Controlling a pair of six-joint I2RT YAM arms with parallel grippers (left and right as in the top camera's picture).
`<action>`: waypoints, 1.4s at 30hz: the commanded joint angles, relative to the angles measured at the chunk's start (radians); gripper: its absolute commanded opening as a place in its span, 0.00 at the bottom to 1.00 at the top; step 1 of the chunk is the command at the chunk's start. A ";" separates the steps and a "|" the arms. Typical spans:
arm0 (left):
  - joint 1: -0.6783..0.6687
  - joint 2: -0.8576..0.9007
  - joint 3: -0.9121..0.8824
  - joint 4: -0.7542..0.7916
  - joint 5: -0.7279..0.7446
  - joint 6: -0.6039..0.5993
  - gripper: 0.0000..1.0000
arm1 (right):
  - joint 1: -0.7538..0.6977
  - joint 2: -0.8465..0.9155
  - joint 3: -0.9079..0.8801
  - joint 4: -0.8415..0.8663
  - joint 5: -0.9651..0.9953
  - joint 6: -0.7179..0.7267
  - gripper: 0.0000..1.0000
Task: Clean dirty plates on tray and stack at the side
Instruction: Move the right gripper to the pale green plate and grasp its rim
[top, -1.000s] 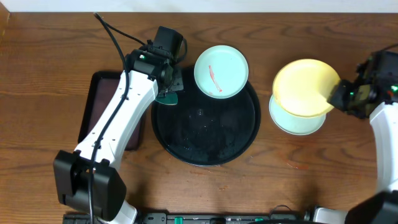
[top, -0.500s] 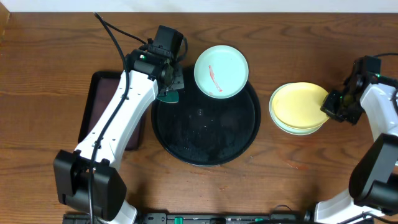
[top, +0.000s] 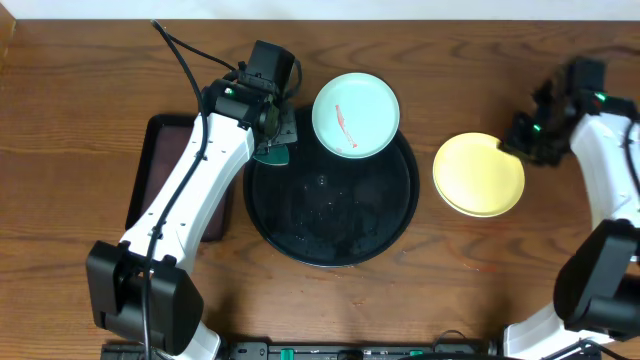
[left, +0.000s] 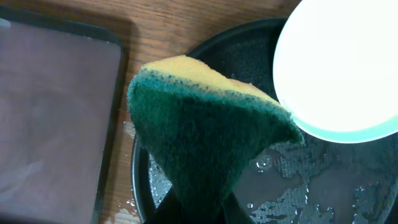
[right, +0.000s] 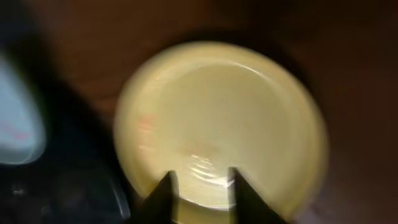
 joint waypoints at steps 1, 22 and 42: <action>0.000 0.004 -0.005 0.005 0.013 -0.010 0.07 | 0.154 -0.013 0.083 0.059 -0.068 -0.069 0.19; 0.000 0.004 -0.005 0.014 0.014 -0.029 0.07 | 0.395 0.543 0.664 0.099 -0.090 -0.174 0.38; 0.000 0.004 -0.005 0.013 0.014 -0.029 0.07 | 0.400 0.665 0.665 0.101 -0.129 -0.207 0.17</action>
